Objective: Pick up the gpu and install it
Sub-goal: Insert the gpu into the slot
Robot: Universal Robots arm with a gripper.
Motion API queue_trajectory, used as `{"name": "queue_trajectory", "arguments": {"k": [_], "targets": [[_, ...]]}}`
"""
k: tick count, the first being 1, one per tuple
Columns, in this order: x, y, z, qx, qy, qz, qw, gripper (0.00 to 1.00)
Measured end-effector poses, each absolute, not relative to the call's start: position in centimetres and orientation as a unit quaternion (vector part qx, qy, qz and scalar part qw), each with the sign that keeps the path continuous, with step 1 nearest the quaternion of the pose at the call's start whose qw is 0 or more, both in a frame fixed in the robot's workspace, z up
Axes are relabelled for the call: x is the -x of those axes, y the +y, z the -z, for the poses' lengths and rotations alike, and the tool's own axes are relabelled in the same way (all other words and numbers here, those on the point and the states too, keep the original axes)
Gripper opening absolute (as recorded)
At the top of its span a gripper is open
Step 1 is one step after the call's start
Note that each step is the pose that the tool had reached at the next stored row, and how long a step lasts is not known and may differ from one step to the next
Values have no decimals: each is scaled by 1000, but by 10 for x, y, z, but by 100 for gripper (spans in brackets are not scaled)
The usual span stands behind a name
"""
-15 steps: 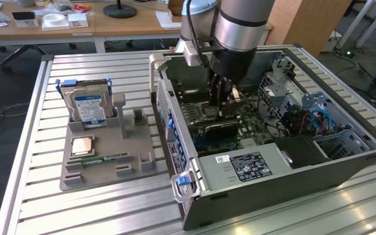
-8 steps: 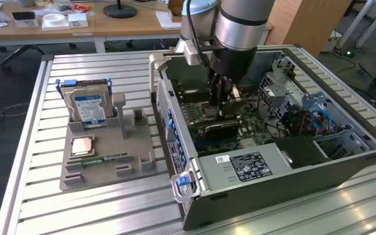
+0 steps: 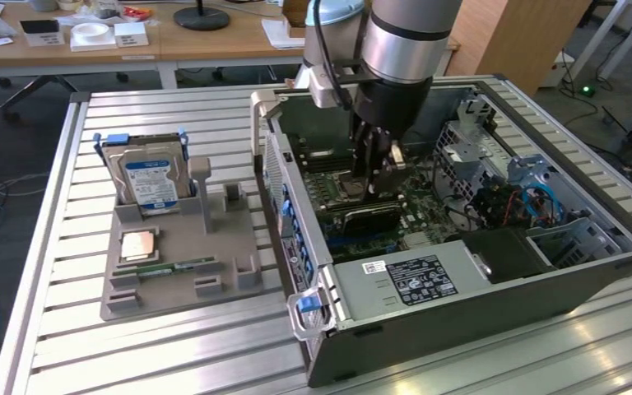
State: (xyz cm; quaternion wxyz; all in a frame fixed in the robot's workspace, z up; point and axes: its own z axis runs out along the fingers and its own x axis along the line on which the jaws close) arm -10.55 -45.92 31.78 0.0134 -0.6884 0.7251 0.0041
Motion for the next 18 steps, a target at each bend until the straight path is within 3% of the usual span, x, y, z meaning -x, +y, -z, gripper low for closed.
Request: {"name": "queue_trajectory", "arguments": {"k": [18], "targets": [[98,-459,-324,688,725,-4,14,51]]}}
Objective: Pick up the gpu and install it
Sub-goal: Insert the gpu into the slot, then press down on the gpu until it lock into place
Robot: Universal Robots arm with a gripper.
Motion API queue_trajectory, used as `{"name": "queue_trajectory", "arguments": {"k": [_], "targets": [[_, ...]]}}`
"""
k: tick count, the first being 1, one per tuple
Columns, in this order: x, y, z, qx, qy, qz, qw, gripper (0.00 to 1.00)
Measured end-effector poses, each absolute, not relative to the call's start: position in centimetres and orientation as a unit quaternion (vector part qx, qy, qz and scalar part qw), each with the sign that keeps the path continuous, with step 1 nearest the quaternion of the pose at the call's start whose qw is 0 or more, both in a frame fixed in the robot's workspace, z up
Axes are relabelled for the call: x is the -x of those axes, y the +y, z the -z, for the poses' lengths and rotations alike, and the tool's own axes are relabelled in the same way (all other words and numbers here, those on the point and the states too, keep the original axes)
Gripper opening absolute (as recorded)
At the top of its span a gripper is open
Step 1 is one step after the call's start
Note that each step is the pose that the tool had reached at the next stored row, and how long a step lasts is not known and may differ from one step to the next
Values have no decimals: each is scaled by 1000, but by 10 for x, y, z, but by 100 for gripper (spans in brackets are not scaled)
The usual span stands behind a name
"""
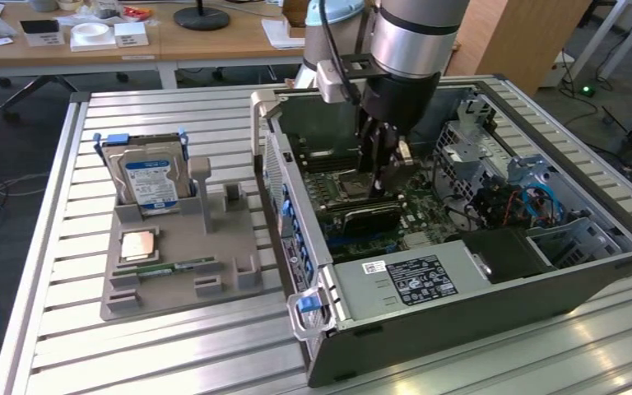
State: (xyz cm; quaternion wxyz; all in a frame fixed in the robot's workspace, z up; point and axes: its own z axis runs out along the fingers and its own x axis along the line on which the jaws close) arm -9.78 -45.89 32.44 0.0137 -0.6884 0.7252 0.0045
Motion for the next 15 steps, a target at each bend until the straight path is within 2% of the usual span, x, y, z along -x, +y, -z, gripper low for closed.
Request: {"name": "queue_trajectory", "arguments": {"k": [5,15], "targets": [[98,-459,-335,688,725,-5,14,51],[98,-459,-335,688,725,-5,14,51]]}}
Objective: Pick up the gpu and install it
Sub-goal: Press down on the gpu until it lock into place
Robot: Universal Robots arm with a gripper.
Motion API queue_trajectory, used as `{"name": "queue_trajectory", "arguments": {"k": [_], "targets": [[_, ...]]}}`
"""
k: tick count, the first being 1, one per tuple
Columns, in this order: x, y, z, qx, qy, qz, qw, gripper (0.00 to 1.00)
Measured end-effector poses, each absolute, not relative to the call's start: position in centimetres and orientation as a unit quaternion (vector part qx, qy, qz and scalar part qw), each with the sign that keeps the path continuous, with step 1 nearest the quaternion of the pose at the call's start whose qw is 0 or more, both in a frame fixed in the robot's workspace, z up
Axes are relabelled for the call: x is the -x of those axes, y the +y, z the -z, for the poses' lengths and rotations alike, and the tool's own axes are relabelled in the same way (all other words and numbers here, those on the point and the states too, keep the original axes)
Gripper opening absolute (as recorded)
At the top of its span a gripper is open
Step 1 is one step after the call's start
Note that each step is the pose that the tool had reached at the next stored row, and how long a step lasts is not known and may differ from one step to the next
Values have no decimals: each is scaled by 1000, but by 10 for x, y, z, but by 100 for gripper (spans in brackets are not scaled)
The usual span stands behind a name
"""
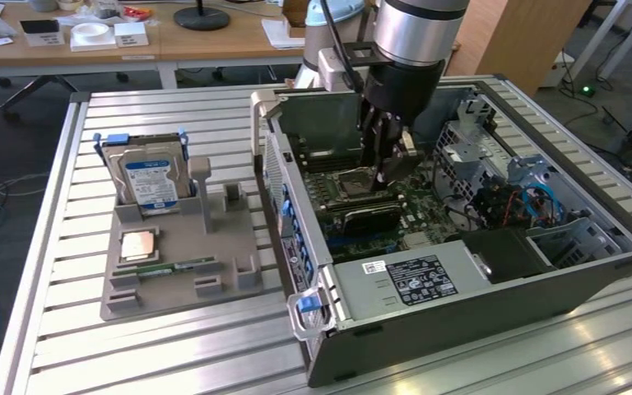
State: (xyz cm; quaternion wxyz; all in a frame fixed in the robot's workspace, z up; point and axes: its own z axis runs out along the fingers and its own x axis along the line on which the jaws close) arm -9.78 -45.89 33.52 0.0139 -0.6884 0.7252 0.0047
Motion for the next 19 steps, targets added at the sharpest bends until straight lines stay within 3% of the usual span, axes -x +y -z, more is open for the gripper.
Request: {"name": "queue_trajectory", "arguments": {"k": [6,7,10,12,13,16,19], "targets": [[98,-459,-335,688,725,-5,14,50],[98,-459,-335,688,725,-5,14,44],[98,-459,-335,688,725,-5,14,38],[98,-459,-335,688,725,-5,14,26],[98,-459,-335,688,725,-5,14,26],[98,-459,-335,688,725,-5,14,11],[98,-459,-335,688,725,-5,14,11]]}}
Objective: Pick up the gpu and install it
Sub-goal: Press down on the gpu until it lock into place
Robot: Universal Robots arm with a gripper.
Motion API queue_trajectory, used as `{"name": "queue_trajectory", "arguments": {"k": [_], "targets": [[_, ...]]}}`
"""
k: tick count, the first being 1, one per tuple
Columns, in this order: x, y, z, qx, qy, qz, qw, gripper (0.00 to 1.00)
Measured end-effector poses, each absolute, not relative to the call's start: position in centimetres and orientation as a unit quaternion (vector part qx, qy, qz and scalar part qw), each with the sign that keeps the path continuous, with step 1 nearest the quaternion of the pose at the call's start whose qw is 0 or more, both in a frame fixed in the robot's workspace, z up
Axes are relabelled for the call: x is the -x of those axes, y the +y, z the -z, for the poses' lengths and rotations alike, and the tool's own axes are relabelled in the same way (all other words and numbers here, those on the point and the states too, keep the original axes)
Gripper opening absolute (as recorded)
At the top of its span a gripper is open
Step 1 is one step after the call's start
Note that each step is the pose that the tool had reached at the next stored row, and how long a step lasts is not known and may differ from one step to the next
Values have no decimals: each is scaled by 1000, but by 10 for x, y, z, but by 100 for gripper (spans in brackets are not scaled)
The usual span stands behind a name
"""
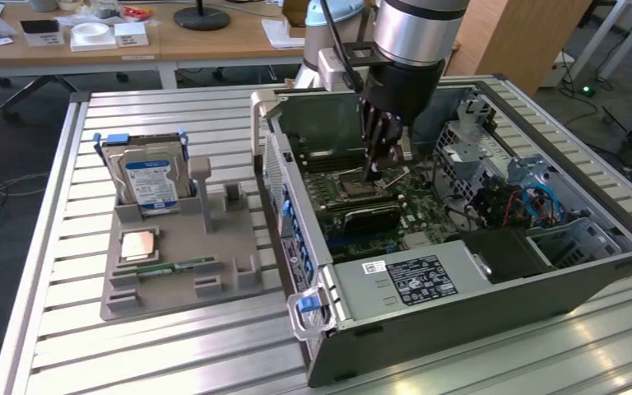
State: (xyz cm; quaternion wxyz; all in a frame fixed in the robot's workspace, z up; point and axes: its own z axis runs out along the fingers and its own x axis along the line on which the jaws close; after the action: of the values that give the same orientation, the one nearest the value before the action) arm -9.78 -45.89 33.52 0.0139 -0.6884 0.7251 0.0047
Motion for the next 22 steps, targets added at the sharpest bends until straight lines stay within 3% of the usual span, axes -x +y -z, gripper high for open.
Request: {"name": "queue_trajectory", "arguments": {"k": [22], "targets": [[98,-447,-319,688,725,-5,14,11]]}}
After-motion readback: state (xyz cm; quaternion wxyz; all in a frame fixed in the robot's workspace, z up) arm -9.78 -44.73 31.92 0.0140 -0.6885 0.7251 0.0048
